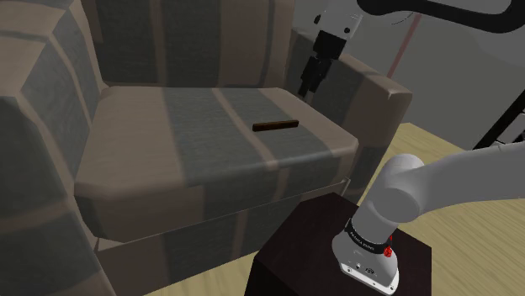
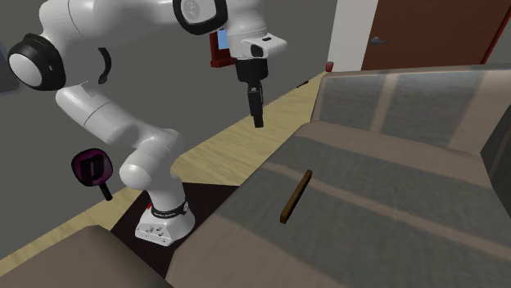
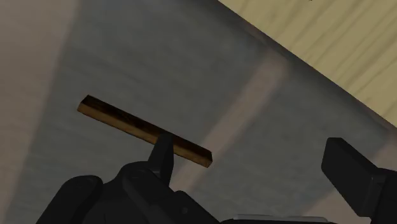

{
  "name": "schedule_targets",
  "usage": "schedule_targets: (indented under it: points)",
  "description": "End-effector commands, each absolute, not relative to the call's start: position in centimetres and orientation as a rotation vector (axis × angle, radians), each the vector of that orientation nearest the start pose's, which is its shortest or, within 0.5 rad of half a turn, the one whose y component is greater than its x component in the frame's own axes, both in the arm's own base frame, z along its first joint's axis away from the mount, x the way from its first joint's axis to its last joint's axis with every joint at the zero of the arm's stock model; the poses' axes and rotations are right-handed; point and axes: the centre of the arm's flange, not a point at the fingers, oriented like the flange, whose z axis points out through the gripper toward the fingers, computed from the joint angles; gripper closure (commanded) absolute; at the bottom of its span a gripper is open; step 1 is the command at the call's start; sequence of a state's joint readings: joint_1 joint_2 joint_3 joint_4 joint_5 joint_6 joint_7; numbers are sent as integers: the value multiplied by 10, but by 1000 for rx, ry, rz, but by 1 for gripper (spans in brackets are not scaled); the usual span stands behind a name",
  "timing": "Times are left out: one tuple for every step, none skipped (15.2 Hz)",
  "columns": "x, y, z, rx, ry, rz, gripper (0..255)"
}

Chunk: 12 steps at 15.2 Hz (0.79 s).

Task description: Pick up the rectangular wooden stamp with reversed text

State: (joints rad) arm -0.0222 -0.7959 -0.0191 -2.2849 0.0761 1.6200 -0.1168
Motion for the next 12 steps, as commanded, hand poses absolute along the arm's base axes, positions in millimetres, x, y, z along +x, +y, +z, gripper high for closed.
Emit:
schedule_targets:
  points:
    - [309, -7, 632, -3052, -125, -210, 0]
    - [315, -15, 623, -3052, -223, -202, 0]
    - [321, -22, 613, -3048, -321, -193, 0]
    - [328, -30, 604, -3041, -419, -184, 0]
    - [335, -36, 595, -3031, -517, -175, 0]
    - [342, -43, 585, -3018, -615, -166, 0]
    - [350, -49, 576, -3002, -712, -156, 0]
    - [358, -54, 567, -2983, -809, -146, 0]
    - [366, -59, 558, -2961, -906, -136, 0]
    - [375, -64, 548, -2936, -1001, -126, 0]
    - [384, -68, 539, -2907, -1097, -116, 0]
    - [393, -72, 530, -2876, -1191, -106, 0]
